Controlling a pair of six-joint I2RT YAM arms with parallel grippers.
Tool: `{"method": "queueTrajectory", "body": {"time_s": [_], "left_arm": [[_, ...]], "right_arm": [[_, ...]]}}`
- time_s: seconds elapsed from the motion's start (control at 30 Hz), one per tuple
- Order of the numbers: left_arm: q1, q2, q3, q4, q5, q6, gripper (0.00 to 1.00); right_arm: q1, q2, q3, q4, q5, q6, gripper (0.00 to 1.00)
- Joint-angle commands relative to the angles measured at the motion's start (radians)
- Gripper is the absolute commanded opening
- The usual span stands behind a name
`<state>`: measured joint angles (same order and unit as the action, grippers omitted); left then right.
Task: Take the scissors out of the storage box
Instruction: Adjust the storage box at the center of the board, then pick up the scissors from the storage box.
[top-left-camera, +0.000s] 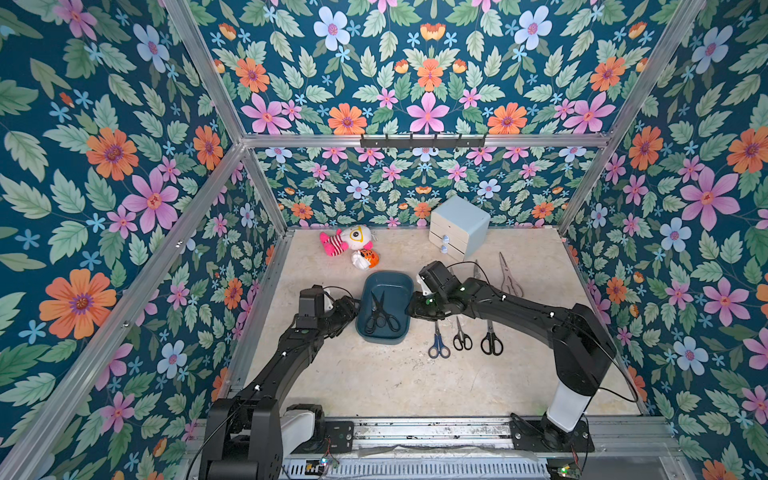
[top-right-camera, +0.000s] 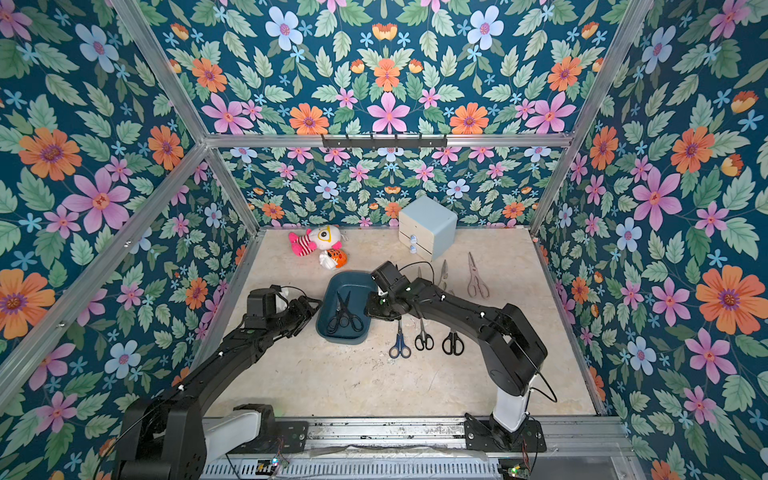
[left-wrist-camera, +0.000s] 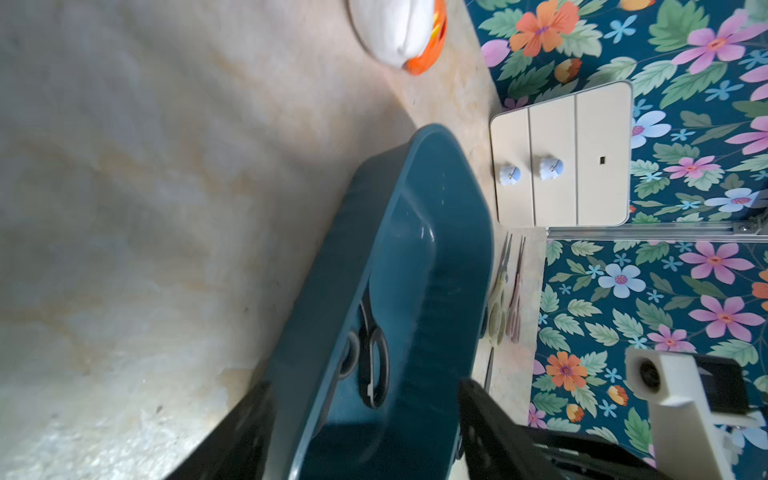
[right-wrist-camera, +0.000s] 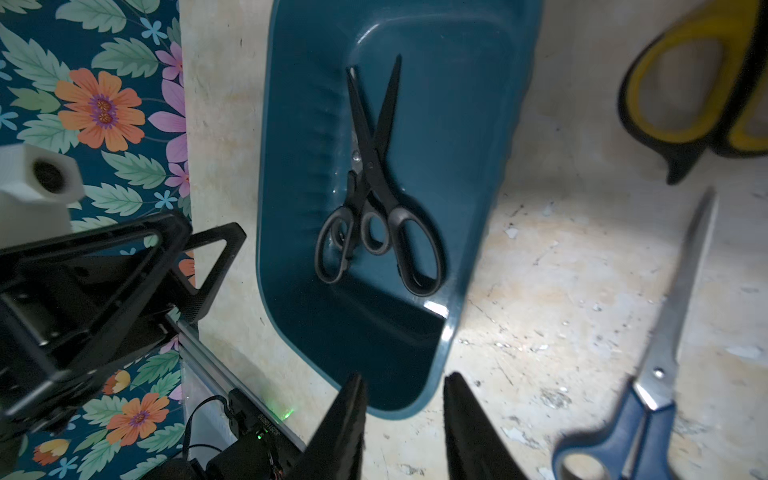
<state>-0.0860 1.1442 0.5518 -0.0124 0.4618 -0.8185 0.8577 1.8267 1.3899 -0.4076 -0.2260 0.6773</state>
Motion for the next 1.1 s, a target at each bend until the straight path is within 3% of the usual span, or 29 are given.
{"method": "queueTrajectory", "body": {"time_s": [0.0,0.27,0.4,0.6,1.07], "left_arm": [[0.034,0.018,0.022,-0.099,-0.072,0.066,0.74],[0.164,0.093,0.015,-0.058,0.016,0.046,0.74],[0.179,0.092,0.032,-0.100,0.023,0.083,0.74],[0.183,0.048,0.029,-0.160,0.029,0.099,0.74],[0.183,0.054,0.026,-0.187,0.036,0.108,0.73]], "right_arm": [[0.038,0.070,0.105,-0.119,0.066,-0.047,0.35],[0.097,0.292,0.411,-0.324,0.168,-0.035,0.34],[0.125,0.366,0.512,-0.370,0.195,-0.014,0.51],[0.126,0.416,0.541,-0.343,0.143,0.019,0.66],[0.126,0.467,0.555,-0.356,0.159,0.008,0.71]]}}
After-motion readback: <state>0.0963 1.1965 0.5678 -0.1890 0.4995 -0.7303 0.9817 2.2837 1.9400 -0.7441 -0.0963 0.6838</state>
